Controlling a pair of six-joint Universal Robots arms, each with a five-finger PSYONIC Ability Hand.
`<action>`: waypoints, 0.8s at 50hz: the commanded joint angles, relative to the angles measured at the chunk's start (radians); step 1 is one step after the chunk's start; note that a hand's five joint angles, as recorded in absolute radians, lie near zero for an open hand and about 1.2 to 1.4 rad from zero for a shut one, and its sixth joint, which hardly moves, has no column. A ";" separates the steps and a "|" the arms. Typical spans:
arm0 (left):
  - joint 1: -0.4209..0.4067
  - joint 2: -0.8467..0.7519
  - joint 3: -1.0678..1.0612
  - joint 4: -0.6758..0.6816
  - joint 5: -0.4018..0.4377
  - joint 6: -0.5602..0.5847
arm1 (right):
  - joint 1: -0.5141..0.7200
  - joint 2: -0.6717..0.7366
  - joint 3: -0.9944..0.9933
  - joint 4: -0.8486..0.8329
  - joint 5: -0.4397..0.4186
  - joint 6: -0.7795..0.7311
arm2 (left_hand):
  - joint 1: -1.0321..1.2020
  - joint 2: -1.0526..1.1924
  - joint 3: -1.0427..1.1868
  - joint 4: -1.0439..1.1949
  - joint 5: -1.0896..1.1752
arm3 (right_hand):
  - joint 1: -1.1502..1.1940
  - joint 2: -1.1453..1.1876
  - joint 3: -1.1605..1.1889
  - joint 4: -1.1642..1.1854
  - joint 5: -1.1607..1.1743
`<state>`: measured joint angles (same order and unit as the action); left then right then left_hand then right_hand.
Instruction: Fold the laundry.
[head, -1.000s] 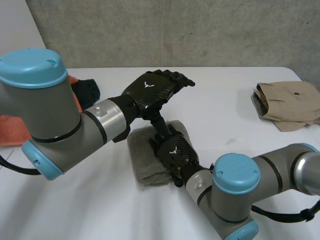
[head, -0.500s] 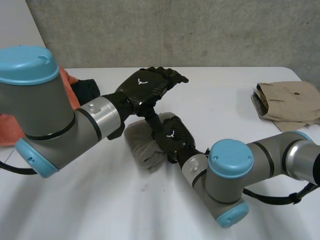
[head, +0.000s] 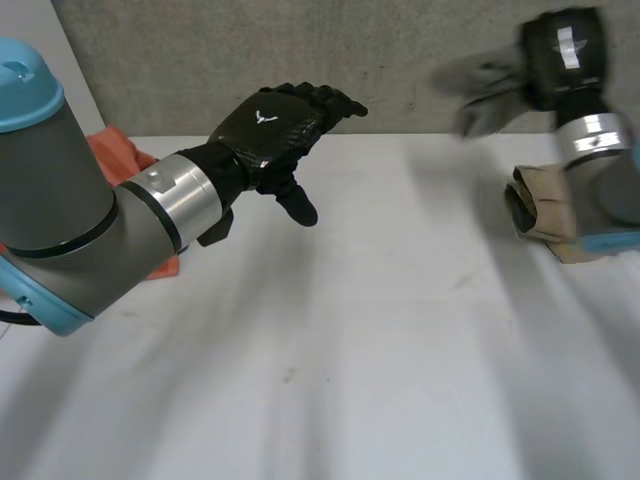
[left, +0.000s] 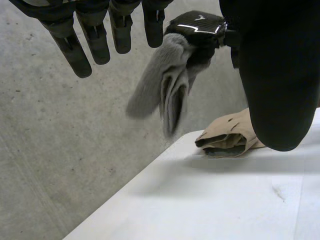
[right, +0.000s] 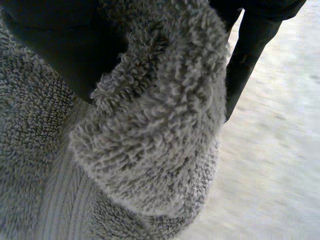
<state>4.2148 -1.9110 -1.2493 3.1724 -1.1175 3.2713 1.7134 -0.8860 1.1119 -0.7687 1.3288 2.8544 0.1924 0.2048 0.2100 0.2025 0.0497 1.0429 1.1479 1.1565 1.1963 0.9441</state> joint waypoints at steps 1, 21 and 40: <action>-0.021 -0.008 -0.004 0.000 0.001 0.001 | -0.236 0.208 -0.119 -0.075 -0.161 0.031 | 0.033 0.020 0.015 0.023 0.001 | 0.353 0.248 0.240 0.200 0.278; -0.065 -0.039 -0.012 0.001 -0.001 0.004 | -0.492 0.400 -0.055 -0.089 -0.504 0.053 | 0.045 0.032 0.027 0.035 0.013 | 0.093 -0.012 -0.021 -0.061 0.017; -0.098 0.036 -0.012 0.000 -0.002 0.002 | -0.626 -0.063 -0.047 0.565 -0.168 -0.213 | 0.042 0.029 0.024 0.032 0.010 | -0.868 -0.973 -0.982 -1.022 -0.944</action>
<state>4.1203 -1.9118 -1.2614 3.1711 -1.1202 3.2749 1.0995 -0.8249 1.1344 -0.3951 1.0035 2.8092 0.1935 0.2052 0.2100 0.2044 0.0497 0.2299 0.2168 0.2159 0.2136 0.0475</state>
